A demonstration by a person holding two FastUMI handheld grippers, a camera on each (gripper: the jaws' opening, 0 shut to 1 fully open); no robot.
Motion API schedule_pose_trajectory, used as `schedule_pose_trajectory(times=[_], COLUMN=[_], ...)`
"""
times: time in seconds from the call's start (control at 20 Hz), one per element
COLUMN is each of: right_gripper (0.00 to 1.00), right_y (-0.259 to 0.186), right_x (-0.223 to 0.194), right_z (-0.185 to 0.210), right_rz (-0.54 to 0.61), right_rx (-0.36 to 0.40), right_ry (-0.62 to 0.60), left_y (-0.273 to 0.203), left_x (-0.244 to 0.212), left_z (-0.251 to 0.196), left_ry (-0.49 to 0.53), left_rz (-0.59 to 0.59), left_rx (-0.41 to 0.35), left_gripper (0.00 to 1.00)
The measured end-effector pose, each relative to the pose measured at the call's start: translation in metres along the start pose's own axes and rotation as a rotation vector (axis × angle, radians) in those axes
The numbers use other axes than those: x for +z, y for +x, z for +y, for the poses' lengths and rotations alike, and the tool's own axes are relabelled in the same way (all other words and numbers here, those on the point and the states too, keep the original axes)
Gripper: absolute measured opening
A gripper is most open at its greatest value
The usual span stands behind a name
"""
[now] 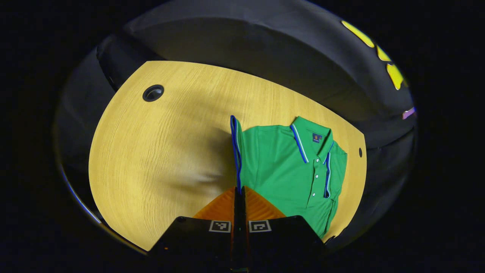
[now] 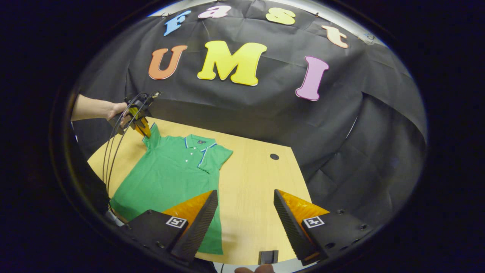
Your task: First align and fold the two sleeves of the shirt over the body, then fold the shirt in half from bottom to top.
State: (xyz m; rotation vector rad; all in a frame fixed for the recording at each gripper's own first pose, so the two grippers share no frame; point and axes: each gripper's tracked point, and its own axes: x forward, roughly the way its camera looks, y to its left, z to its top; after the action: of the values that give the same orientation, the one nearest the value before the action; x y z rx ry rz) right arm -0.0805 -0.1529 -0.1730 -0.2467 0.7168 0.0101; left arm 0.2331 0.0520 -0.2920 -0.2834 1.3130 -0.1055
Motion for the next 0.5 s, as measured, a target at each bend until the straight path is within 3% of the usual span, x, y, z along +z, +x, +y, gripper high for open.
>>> schedule_pose_trajectory(times=[0.05,0.1,0.2,0.3,0.4,0.5], right_gripper=[0.99,0.95,0.9,0.95,0.9,0.9], right_y=[-0.002,-0.004,-0.01,-0.016,-0.021,-0.025], right_x=[-0.001,-0.002,-0.004,-0.01,-0.017,-0.025], right_z=[-0.001,-0.002,-0.009,-0.017,-0.027,-0.037], right_rz=[-0.003,-0.005,-0.012,-0.011,-0.002,0.009], right_rx=[0.0,-0.003,-0.015,-0.035,-0.055,-0.076], right_ry=[0.0,0.0,0.006,0.018,0.033,0.046], left_y=[0.022,0.015,0.012,0.021,0.036,0.052], left_x=[-0.043,-0.012,-0.009,-0.014,-0.02,-0.02], left_z=[0.021,-0.023,-0.045,-0.063,-0.081,-0.086], left_ry=[0.018,0.038,0.07,0.101,0.123,0.123], left_rz=[-0.001,0.001,0.012,0.031,0.047,0.055], left_rx=[-0.007,-0.014,-0.026,-0.027,-0.027,0.01], left_gripper=[0.04,0.03,0.03,0.04,0.04,0.04])
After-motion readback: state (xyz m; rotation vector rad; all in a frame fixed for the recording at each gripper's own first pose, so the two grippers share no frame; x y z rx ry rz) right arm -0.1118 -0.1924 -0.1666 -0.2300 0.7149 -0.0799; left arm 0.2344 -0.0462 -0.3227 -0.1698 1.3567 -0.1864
